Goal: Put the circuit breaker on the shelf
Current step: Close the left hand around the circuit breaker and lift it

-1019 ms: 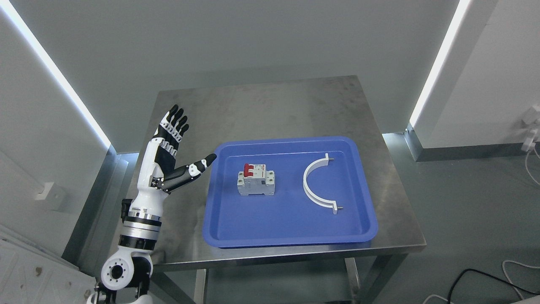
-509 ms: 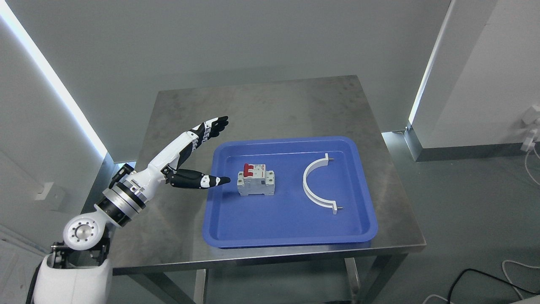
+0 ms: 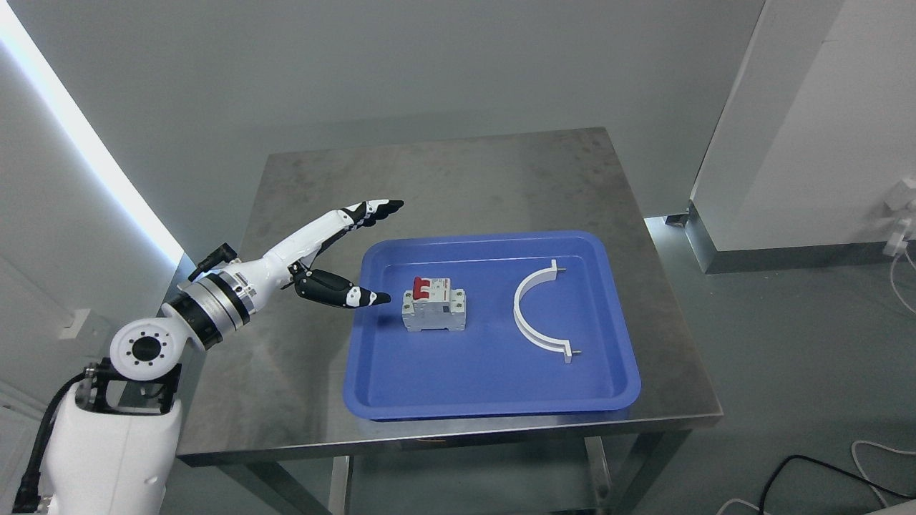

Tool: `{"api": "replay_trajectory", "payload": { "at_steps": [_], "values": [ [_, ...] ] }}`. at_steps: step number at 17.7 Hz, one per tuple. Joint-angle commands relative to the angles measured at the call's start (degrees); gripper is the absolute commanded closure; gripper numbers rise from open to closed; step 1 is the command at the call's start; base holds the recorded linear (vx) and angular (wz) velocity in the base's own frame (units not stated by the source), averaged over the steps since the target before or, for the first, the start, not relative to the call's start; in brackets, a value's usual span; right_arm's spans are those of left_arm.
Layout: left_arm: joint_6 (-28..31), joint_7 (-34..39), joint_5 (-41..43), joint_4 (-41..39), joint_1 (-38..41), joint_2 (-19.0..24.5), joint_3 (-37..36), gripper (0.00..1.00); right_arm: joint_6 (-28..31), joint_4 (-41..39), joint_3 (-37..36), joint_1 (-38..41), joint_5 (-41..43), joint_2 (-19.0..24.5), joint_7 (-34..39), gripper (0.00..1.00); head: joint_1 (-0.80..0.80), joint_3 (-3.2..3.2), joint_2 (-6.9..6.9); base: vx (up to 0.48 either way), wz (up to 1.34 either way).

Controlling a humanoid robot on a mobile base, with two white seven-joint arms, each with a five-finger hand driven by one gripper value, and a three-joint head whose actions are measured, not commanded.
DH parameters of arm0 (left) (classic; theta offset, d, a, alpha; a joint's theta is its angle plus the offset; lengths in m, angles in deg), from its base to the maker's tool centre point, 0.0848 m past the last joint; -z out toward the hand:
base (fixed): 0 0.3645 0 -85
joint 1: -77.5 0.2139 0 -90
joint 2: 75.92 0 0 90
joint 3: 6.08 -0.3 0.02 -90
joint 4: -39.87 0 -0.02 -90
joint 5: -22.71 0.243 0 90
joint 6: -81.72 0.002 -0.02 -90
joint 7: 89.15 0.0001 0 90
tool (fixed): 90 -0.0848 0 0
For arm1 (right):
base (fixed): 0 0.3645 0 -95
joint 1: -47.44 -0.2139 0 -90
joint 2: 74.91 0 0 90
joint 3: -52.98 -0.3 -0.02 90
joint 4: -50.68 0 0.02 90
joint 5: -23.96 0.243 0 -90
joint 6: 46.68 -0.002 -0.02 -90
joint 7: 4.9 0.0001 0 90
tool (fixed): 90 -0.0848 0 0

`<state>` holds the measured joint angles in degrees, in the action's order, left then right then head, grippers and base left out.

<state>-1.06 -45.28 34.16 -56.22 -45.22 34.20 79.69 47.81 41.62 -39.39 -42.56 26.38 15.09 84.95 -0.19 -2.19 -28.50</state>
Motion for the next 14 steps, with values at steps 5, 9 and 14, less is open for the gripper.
{"api": "replay_trajectory", "payload": {
  "at_steps": [5,9,14],
  "values": [
    [2.63,-4.06,7.60,1.17,-2.35,1.95,-11.33,0.11,-1.77,0.01,0.00,0.97,-0.04,-1.00,-0.03,0.00,0.00,0.00,0.00,0.000,0.00],
    [3.07,-4.15,11.57,4.42,-4.02,-0.77,-10.62,0.20,-1.77,0.01,0.00,0.97,0.05,-1.00,-0.03,0.00,0.00,0.00,0.00,0.000,0.00],
    [3.24,-5.55,12.36,4.77,-4.55,-3.76,-10.62,0.34,-1.77,-0.08,0.00,0.97,-0.04,-1.00,-0.03,0.00,0.00,0.00,0.00,0.000,0.00]
  ]
}}
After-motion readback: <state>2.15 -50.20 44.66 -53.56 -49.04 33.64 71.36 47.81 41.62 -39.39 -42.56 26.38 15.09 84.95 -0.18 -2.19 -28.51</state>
